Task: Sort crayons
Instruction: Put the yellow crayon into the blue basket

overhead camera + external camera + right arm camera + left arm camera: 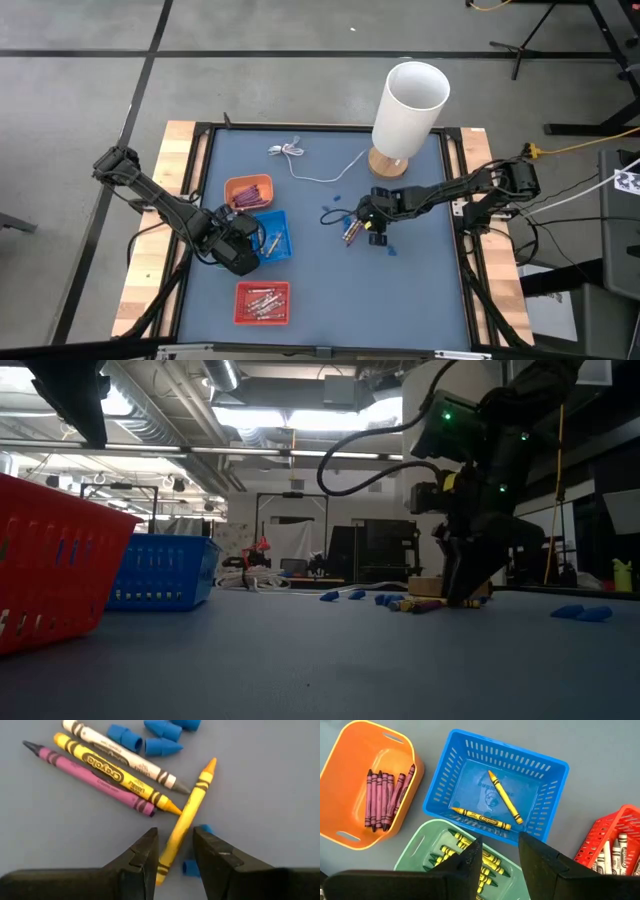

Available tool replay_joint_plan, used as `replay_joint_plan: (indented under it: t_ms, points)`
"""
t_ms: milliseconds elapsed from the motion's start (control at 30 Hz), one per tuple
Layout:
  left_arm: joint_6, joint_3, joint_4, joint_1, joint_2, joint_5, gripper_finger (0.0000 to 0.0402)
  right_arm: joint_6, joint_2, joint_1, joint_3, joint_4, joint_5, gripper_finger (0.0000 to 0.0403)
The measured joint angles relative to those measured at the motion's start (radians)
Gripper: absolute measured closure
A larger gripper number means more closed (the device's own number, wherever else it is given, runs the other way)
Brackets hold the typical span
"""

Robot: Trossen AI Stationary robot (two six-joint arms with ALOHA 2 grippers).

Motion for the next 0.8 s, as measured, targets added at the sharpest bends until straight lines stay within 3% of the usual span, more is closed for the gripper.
replay_joint_plan:
  t_ms: [300,667,800]
  points:
    - [0.000,0.000,0.020,0.000,0.000,0.000,0.0291,0.008,0.000,0.000,0.001,-0.024,-0.001,0.0285]
    - [0.022,0.000,0.088,0.000,0.000,-0.083,0.0292,0.011,-0.001,0.000,0.001,-0.027,-0.006,0.0386]
    - [0.124,0.000,0.162,0.000,0.000,-0.138,0.0292,0.011,-0.002,0.000,0.001,-0.025,-0.003,0.0394]
